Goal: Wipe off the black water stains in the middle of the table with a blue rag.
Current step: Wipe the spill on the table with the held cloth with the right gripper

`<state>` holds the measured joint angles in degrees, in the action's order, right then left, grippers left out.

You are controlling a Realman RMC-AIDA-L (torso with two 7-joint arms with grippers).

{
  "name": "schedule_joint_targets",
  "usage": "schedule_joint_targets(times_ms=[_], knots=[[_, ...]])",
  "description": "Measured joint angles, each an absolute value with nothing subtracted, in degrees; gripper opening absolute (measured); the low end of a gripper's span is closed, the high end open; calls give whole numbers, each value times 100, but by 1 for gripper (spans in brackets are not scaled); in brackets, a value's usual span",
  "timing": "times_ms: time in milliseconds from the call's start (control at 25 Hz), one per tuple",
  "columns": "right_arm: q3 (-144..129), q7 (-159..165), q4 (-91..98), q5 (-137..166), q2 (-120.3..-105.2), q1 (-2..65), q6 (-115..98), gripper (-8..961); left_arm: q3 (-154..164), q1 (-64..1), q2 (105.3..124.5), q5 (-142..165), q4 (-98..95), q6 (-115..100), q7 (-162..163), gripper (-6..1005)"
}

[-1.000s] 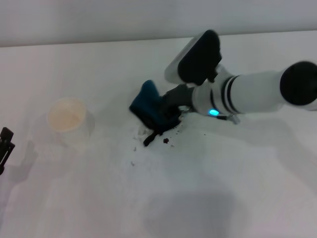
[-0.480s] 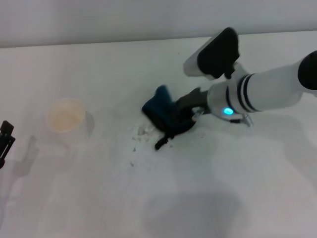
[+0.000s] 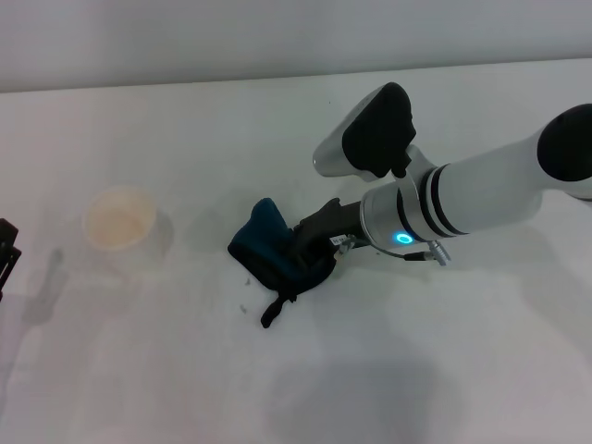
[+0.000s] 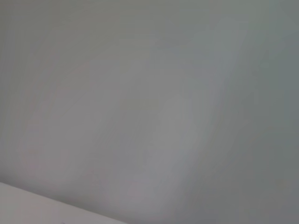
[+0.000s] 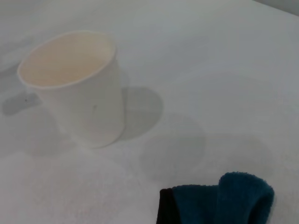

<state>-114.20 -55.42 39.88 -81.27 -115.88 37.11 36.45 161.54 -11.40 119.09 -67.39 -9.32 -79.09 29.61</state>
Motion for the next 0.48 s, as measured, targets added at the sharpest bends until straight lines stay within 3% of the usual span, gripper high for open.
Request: schedule_joint_targets(times_ms=[480], knots=[[-11481, -5852, 4432, -8263, -11616, 3513, 4527, 84, 16154, -1184, 11902, -6741, -931, -7910, 2962, 885]])
